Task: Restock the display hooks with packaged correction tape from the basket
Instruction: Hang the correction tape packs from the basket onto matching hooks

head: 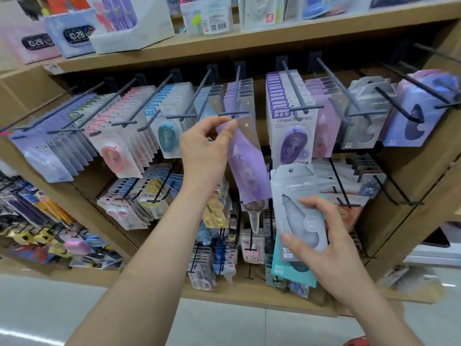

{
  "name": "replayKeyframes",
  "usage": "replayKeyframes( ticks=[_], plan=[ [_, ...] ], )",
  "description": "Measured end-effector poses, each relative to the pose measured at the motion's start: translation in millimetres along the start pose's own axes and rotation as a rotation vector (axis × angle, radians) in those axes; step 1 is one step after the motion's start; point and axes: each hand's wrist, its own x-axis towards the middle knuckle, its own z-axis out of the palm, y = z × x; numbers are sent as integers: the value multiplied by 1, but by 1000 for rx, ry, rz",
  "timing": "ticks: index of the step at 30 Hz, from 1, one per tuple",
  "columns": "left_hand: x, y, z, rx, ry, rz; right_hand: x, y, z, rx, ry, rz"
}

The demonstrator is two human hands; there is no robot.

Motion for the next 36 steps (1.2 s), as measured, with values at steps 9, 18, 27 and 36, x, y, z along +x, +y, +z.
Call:
replayKeyframes(
  ticks=[9, 18, 27, 36],
  plan=[
    [6, -3, 8, -459, -102, -332, 15, -4, 9, 23, -74, 15],
    [1, -14, 14, -549, -121, -391, 39, -8, 24, 16, -90, -52],
    [-32, -54, 6, -223, -34, -426, 51, -11, 26, 99, -88, -53],
    [-7, -50, 29, -52, -13, -525, 60, -19, 29, 186, -116, -31]
  ],
)
